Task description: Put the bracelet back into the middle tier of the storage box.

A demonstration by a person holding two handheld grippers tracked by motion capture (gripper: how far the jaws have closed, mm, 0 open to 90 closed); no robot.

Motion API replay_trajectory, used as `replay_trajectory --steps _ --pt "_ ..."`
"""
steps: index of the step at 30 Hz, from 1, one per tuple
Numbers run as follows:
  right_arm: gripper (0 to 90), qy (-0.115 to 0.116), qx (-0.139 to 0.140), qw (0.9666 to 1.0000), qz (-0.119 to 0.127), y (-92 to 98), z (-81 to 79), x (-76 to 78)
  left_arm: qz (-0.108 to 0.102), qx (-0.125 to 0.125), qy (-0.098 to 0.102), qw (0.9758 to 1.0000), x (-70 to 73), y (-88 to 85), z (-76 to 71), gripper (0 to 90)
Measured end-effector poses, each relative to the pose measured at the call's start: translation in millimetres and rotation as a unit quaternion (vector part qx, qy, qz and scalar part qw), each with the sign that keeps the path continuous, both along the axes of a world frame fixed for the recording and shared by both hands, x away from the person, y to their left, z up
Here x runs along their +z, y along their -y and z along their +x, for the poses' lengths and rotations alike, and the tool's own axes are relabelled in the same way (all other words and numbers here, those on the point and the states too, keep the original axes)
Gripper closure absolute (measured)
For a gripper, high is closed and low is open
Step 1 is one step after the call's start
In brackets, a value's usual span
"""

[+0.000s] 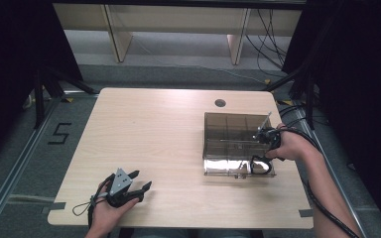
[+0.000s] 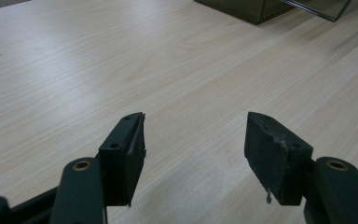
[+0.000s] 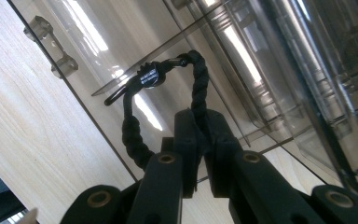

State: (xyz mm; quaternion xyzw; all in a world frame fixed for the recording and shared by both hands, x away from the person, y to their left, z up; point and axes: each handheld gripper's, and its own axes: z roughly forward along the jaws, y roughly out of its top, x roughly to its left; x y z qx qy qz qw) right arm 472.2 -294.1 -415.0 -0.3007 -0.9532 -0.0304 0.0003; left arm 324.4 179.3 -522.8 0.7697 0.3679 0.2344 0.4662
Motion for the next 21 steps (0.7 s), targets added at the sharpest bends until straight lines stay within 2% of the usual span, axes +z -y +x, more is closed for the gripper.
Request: replay_trajectory --steps 6,12,15,21 --pt "85.2 -0.004 -0.012 0.9999 0.002 -1.5 -2.0 -2.6 0.001 -0.001 0.0 1.0 0.0 0.0 0.1 37.9" --pt "85.2 -0.006 0.007 1.0 0.001 -0.4 0.5 -6.7 -0.001 0.0 -0.001 1.0 0.0 -0.1 0.0 37.9" --pt "85.2 -0.011 -0.001 0.9999 -0.003 -1.4 -0.9 -8.4 -0.001 0.0 -0.001 1.0 0.0 -0.1 0.1 37.9" --pt "85.2 -0.02 0.003 0.9997 -0.011 -2.2 -0.7 -16.1 -0.003 -0.001 -0.001 1.0 -0.1 -0.1 0.0 37.8"
